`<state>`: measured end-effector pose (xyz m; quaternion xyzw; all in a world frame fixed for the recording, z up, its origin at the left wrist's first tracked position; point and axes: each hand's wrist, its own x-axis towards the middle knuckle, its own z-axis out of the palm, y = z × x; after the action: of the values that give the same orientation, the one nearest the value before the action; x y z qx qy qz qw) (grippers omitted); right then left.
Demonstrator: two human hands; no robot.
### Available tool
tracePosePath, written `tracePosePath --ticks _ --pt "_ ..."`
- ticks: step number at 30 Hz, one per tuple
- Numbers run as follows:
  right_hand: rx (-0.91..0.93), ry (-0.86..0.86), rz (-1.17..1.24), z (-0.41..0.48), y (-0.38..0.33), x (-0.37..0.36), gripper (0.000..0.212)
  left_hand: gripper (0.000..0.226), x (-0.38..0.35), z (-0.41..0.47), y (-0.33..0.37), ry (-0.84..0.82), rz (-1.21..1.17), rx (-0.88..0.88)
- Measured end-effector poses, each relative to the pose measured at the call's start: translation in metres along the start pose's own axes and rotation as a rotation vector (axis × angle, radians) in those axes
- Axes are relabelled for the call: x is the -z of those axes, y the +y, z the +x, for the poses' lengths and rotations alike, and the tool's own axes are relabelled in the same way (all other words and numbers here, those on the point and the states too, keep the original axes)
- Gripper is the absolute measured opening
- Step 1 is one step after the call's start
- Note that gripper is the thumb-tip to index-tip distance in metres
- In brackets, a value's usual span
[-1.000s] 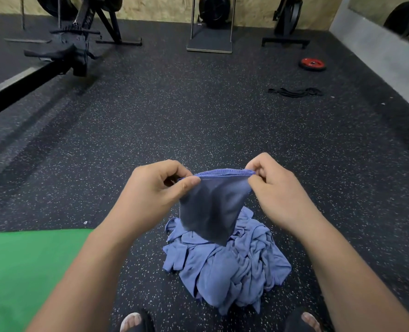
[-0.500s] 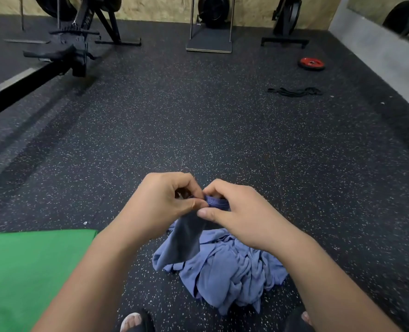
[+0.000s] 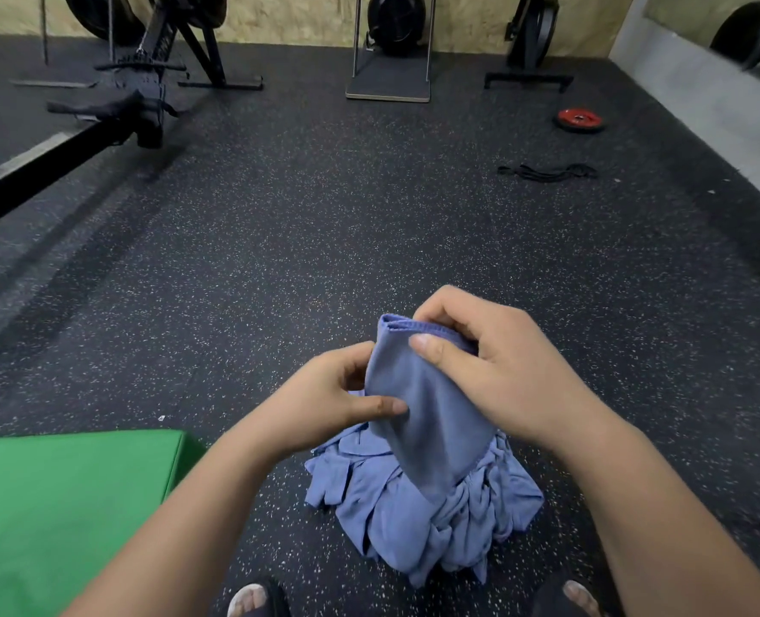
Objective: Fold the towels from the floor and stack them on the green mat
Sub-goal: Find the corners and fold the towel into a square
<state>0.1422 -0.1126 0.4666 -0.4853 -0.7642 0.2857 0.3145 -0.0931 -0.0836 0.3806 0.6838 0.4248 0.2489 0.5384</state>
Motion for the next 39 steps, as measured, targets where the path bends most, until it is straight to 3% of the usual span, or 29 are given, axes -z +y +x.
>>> tracePosePath --ticks 3,6,10,14,22,24,27,33,39 --pt "-0.004 0.090 0.022 -0.002 0.008 0.012 0.006 0.056 -0.001 0.007 -0.021 0.031 0.022 0.046" --pt "-0.025 0.187 0.037 -0.005 0.016 0.022 0.006 0.047 0.004 0.009 -0.032 0.024 0.133 0.055" --pt "-0.051 0.322 0.023 -0.007 0.022 0.032 0.005 0.053 0.019 0.010 -0.049 0.054 0.279 0.079" --pt "-0.109 0.448 0.008 -0.009 0.033 0.039 0.003 0.040 0.028 0.009 -0.056 0.096 0.170 0.121" --pt "-0.185 0.593 -0.040 -0.013 0.052 0.045 0.007 0.016 0.044 0.002 -0.052 0.145 0.255 0.166" --pt "-0.210 0.619 -0.043 -0.013 0.059 0.045 0.009 0.020 0.051 -0.003 -0.051 0.144 0.252 0.191" --pt "-0.266 0.663 -0.029 -0.012 0.071 0.043 0.009 0.022 0.054 -0.006 -0.041 0.183 -0.032 0.160" --pt "-0.349 0.726 0.045 -0.005 0.085 0.035 0.013 0.024 0.052 0.001 -0.020 0.473 -0.560 0.090" --pt "-0.372 0.750 0.083 0.000 0.085 0.023 0.014 0.026 0.036 0.011 -0.002 0.707 -0.794 0.143"
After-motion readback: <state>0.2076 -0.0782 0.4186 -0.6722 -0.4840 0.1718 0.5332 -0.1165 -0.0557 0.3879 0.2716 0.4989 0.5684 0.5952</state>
